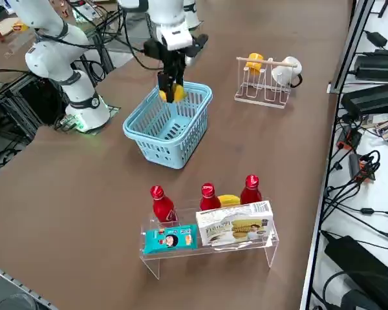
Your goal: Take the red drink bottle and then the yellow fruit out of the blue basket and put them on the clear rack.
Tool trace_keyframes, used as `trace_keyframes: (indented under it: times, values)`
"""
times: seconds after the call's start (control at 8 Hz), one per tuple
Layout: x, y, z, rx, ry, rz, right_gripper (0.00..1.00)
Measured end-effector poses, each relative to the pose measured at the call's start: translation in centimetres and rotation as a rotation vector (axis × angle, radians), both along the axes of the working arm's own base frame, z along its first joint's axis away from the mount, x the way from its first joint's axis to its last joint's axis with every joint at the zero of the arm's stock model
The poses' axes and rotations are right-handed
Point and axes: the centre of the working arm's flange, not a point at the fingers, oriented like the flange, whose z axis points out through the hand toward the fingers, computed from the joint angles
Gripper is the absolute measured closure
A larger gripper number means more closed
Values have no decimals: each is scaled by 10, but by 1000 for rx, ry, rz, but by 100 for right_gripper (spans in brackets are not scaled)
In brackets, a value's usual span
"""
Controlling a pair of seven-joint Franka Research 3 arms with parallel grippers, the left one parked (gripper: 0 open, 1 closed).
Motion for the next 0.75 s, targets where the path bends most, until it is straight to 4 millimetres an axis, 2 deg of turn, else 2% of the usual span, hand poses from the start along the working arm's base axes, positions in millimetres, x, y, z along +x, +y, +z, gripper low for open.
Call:
trace_keyframes:
  times: [0.12, 0.25, 0.75]
  values:
    - [14, -8, 13, -39, -3, 16, 16]
    - [29, -15, 11, -72, 2, 48, 16]
    - [94, -60, -23, -198, 50, 213, 16]
